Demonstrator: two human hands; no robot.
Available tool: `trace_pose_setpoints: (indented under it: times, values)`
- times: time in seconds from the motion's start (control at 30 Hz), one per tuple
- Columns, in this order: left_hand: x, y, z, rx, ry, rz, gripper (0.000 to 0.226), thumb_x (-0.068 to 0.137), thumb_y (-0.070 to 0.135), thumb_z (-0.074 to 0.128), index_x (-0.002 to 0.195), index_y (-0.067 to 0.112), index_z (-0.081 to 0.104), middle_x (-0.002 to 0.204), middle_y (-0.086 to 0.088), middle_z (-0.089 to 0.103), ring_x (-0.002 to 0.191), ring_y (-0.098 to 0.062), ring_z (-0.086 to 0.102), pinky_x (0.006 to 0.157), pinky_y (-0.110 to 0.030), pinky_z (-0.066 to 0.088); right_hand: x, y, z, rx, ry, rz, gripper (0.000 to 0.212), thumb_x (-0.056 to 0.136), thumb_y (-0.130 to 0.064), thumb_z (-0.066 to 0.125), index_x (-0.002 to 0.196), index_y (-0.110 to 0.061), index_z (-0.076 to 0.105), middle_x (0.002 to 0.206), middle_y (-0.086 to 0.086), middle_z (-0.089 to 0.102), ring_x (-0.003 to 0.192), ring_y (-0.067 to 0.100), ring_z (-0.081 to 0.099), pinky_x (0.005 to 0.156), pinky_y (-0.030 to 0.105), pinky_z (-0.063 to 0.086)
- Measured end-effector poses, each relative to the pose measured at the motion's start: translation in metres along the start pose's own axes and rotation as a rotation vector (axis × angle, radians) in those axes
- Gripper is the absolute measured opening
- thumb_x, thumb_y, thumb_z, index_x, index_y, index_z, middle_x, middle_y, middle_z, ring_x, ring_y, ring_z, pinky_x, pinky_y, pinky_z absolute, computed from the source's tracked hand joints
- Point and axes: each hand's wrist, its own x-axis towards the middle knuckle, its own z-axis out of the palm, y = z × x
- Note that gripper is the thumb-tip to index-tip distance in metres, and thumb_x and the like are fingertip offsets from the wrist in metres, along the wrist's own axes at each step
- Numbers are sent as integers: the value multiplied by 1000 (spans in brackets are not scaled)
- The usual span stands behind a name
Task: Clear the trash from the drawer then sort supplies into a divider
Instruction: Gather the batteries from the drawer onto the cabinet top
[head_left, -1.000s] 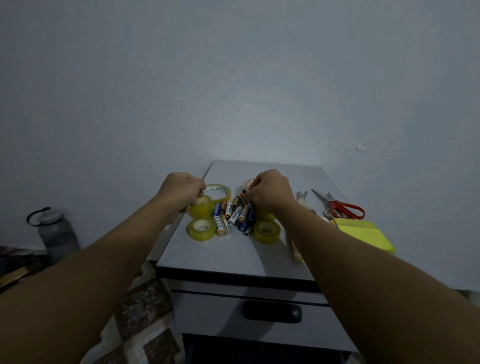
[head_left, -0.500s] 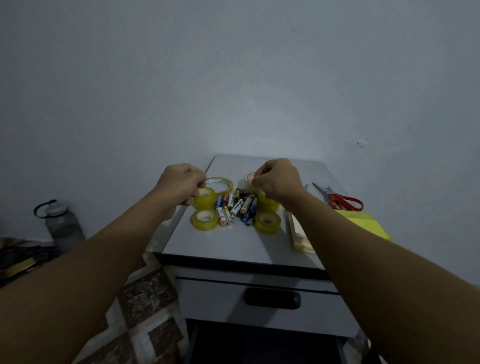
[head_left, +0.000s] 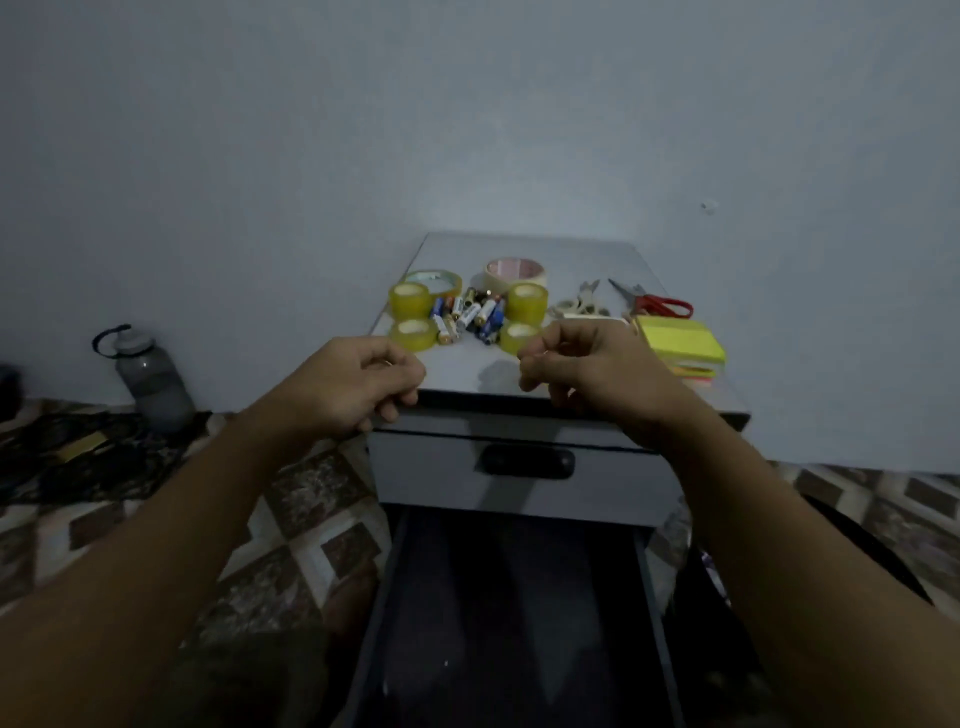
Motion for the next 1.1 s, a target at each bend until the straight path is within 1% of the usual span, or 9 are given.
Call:
trace_pose_setpoints:
  times: [0.17, 0.27, 0.33, 0.47, 0.53, 0.6, 0.7, 0.87, 1.1]
  values:
    - [-35, -44, 33, 93, -195, -97, 15, 94, 28, 65, 93, 13, 69, 79, -1, 74, 65, -15, 65, 57, -31, 50, -56, 41, 19, -74, -78, 122, 9, 87, -8, 70, 93, -1, 69, 79, 12, 73, 56, 11, 56, 47, 20, 42]
    - [-57, -75, 63, 119, -325, -201, 18, 95, 30, 64, 99, 13, 69, 89, -5, 75, 71, -18, 67, 58, -29, 51, -80, 83, 34, -109, -168, 254, 13, 86, -8, 72, 96, -1, 69, 79, 4, 70, 61, 4, 60, 55, 17, 48]
    - [-68, -96, 84, 151, -420, -284, 18, 96, 30, 62, 104, 15, 68, 97, -7, 73, 74, -17, 68, 59, -27, 53, -96, 118, 46, -124, -202, 351, 12, 85, -13, 75, 95, -7, 70, 82, 3, 70, 68, 9, 62, 60, 22, 51]
    - [-78, -139, 112, 221, -619, -416, 22, 95, 31, 63, 115, 21, 63, 108, -5, 68, 88, -19, 69, 73, -31, 58, -129, 188, 63, -66, -174, 566, 11, 83, -5, 74, 90, -11, 67, 87, 11, 69, 70, 22, 60, 65, 37, 49]
    - [-81, -157, 121, 308, -689, -417, 28, 92, 32, 67, 118, 23, 62, 107, -2, 66, 88, -16, 67, 73, -30, 58, -142, 212, 67, -153, -235, 656, 13, 83, -6, 73, 94, -11, 68, 96, 13, 71, 72, 18, 61, 67, 32, 49]
    - [-83, -173, 130, 389, -755, -413, 34, 87, 33, 73, 118, 24, 61, 104, -1, 65, 88, -17, 66, 72, -30, 58, -151, 227, 70, -304, -351, 706, 24, 84, -14, 74, 107, -12, 69, 105, 8, 70, 86, 15, 63, 72, 24, 48]
    - [-82, -188, 143, 401, -785, -485, 31, 87, 38, 71, 114, 26, 62, 106, 3, 63, 89, -16, 67, 73, -31, 58, -158, 237, 75, -444, -397, 733, 30, 83, -21, 71, 113, -17, 71, 115, 5, 69, 106, 20, 64, 81, 20, 48]
    - [-83, -199, 158, 423, -882, -656, 25, 91, 47, 58, 111, 32, 62, 105, 5, 68, 95, -12, 64, 85, -35, 51, -165, 248, 85, -499, -356, 802, 33, 84, -24, 66, 116, -17, 71, 117, 7, 70, 109, 22, 65, 74, 18, 45]
    - [-88, -212, 164, 337, -813, -684, 23, 88, 41, 62, 105, 25, 65, 95, 4, 69, 88, -14, 65, 65, -26, 41, -170, 257, 88, -498, -290, 815, 26, 84, -21, 65, 109, -19, 73, 115, 6, 71, 108, 21, 66, 87, 21, 52]
